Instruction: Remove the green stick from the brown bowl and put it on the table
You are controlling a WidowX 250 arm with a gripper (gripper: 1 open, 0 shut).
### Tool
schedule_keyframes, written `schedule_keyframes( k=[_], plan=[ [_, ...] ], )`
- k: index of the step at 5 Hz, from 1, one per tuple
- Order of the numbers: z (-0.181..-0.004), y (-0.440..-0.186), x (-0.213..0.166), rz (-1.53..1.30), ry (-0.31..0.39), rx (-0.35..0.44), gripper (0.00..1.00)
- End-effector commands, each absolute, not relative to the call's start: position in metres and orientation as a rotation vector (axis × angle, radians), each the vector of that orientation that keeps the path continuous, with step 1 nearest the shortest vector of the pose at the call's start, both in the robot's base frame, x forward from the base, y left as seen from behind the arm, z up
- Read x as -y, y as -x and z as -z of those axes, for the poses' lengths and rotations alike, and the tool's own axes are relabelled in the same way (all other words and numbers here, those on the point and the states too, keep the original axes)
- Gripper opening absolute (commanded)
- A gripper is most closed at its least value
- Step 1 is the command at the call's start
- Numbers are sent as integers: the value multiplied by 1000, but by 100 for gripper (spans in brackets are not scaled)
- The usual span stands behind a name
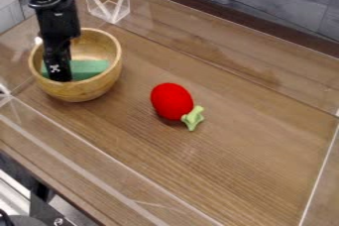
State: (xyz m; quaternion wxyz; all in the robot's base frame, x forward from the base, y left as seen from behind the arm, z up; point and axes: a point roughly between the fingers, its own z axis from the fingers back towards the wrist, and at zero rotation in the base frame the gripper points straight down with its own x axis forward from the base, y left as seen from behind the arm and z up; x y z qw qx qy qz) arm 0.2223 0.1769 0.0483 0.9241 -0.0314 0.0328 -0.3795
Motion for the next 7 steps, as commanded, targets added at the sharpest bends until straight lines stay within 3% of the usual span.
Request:
schedule_keyframes(
  k=[1,4,6,7],
  plan=[
    [-74,-238,-183,810,-18,-14,0],
    [-78,-255,-180,956,-25,-5,0],
    [-93,-269,-156,946,-26,-9,0],
    [-92,-277,-162,955,-25,-11,0]
  ],
)
